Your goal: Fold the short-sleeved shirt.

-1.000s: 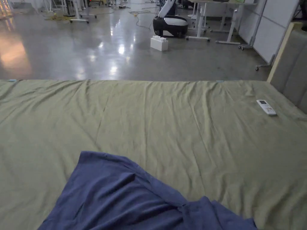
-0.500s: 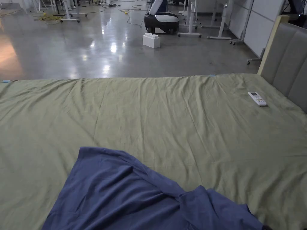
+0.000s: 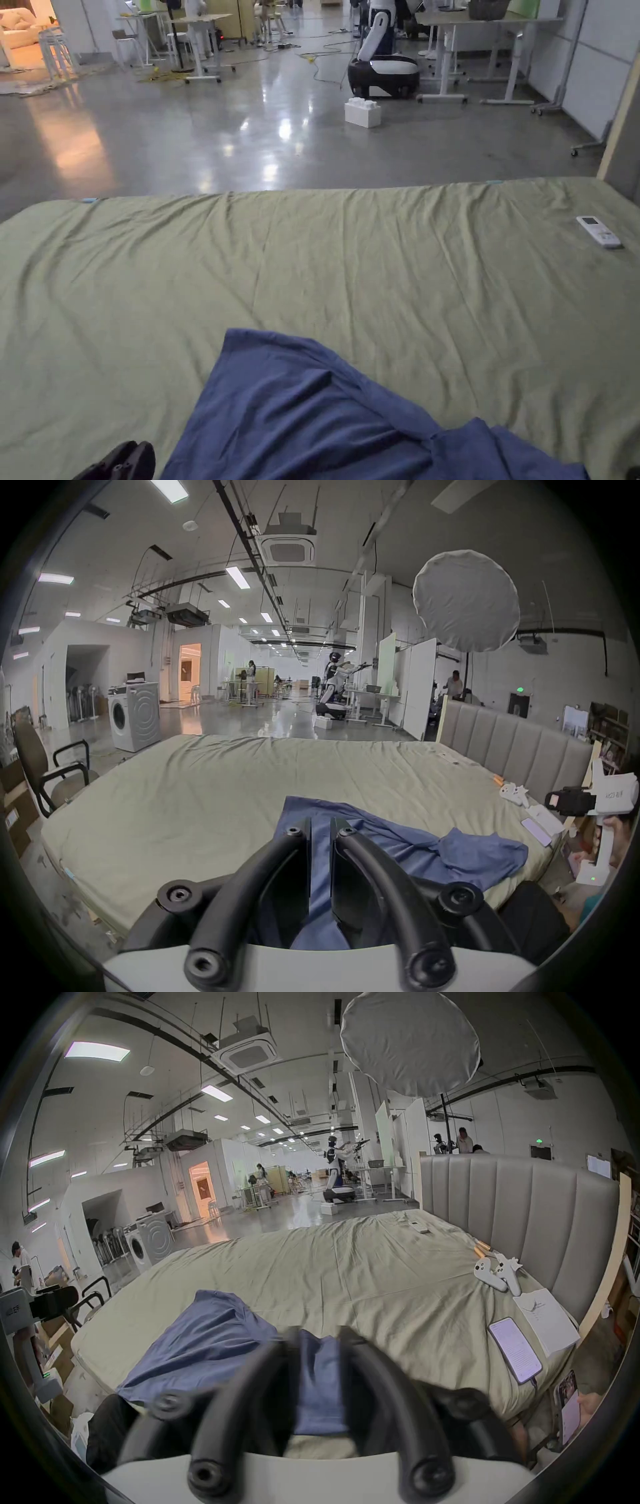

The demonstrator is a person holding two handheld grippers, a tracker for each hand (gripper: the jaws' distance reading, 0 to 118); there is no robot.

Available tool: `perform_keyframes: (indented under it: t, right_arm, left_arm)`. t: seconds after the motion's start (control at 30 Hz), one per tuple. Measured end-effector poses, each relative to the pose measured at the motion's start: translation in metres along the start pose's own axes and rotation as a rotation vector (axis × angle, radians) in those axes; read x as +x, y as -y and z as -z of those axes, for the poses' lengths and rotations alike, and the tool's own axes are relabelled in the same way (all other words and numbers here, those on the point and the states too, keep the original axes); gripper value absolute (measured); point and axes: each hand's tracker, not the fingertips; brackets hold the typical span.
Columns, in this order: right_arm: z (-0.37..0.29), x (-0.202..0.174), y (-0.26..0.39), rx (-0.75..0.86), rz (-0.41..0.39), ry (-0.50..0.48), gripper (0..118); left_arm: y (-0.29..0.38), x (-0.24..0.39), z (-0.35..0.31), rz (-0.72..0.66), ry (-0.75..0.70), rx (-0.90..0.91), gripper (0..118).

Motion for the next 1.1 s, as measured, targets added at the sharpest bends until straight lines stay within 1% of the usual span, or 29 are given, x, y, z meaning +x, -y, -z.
perform_keyframes:
  t: [0.03, 0.07, 0.13, 0.23, 0.3, 0.43, 0.47, 0.5, 0.53, 0.63, 0.7, 0.73, 0.77, 0.8, 0.83, 0.87, 0.9, 0.93, 1.0, 1.03, 1.07, 1.1]
  right_arm:
    - [-0.001, -0.002, 0.002, 0.004, 0.000, 0.003, 9]
    - [-0.002, -0.005, 0.002, 0.005, -0.004, 0.002, 5]
    - [-0.003, -0.008, 0.002, -0.004, -0.013, 0.002, 0]
    - [-0.004, -0.012, 0.000, -0.009, -0.027, -0.001, 0]
    - [-0.005, -0.012, -0.001, -0.003, -0.021, -0.005, 0]
    - [-0.002, -0.004, -0.003, -0.005, 0.043, -0.023, 0]
    - [0.000, -0.004, -0.003, -0.008, 0.051, -0.028, 0]
    - [0.000, -0.004, -0.002, -0.009, 0.054, -0.028, 0]
    - [0.000, -0.003, -0.001, -0.015, 0.053, -0.027, 0]
    - [0.004, -0.004, 0.004, -0.040, 0.041, -0.008, 0]
    - [0.006, 0.000, 0.011, -0.067, 0.051, -0.004, 0]
    - [0.009, 0.000, 0.014, -0.083, 0.060, 0.002, 0]
    - [0.011, 0.002, 0.019, -0.100, 0.071, 0.012, 0]
    - [0.013, 0.004, 0.022, -0.117, 0.081, 0.018, 0]
    - [0.016, 0.008, 0.027, -0.139, 0.097, 0.026, 0]
    - [0.021, 0.010, 0.030, -0.159, 0.113, 0.037, 0]
    - [0.024, 0.013, 0.033, -0.174, 0.124, 0.047, 0]
    - [0.028, 0.016, 0.037, -0.192, 0.137, 0.058, 0]
    - [0.035, 0.021, 0.041, -0.224, 0.164, 0.079, 0]
    - [0.038, 0.023, 0.043, -0.238, 0.182, 0.090, 0]
    - [0.040, 0.025, 0.045, -0.254, 0.208, 0.096, 0]
    - [0.042, 0.027, 0.046, -0.261, 0.220, 0.082, 0]
  left_arm:
    - [-0.001, -0.001, -0.001, 0.019, 0.034, -0.024, 6]
    - [0.000, 0.000, -0.003, 0.025, 0.030, -0.022, 2]
    - [0.001, 0.000, -0.005, 0.039, 0.023, -0.020, 0]
    - [-0.001, 0.000, -0.005, 0.049, 0.015, -0.027, 0]
    - [-0.004, -0.002, -0.003, 0.052, 0.016, -0.032, 0]
    - [-0.012, -0.004, 0.013, 0.048, 0.039, -0.051, 0]
    - [-0.014, -0.005, 0.018, 0.066, 0.053, -0.057, 0]
    - [-0.017, -0.005, 0.025, 0.109, 0.060, -0.050, 0]
    - [-0.021, -0.006, 0.035, 0.138, 0.026, -0.036, 0]
    - [-0.034, -0.012, 0.073, 0.109, 0.056, -0.048, 0]
    - [-0.038, -0.016, 0.109, 0.084, 0.089, -0.076, 0]
    - [-0.039, -0.018, 0.132, 0.066, 0.086, -0.094, 7]
    - [-0.039, -0.020, 0.159, 0.043, 0.095, -0.129, 23]
    - [-0.038, -0.024, 0.182, 0.027, 0.123, -0.174, 58]
    - [-0.035, -0.027, 0.212, 0.000, 0.151, -0.228, 81]
    - [-0.030, -0.029, 0.242, -0.024, 0.166, -0.265, 81]
    - [-0.025, -0.029, 0.270, -0.038, 0.176, -0.314, 86]
    - [-0.020, -0.029, 0.298, -0.018, 0.162, -0.354, 92]
    - [-0.010, -0.030, 0.353, 0.043, 0.143, -0.447, 91]
    - [-0.004, -0.030, 0.378, 0.069, 0.111, -0.457, 91]
    - [0.002, -0.033, 0.401, 0.047, 0.070, -0.482, 91]
    - [0.007, -0.036, 0.419, 0.030, 0.051, -0.517, 91]
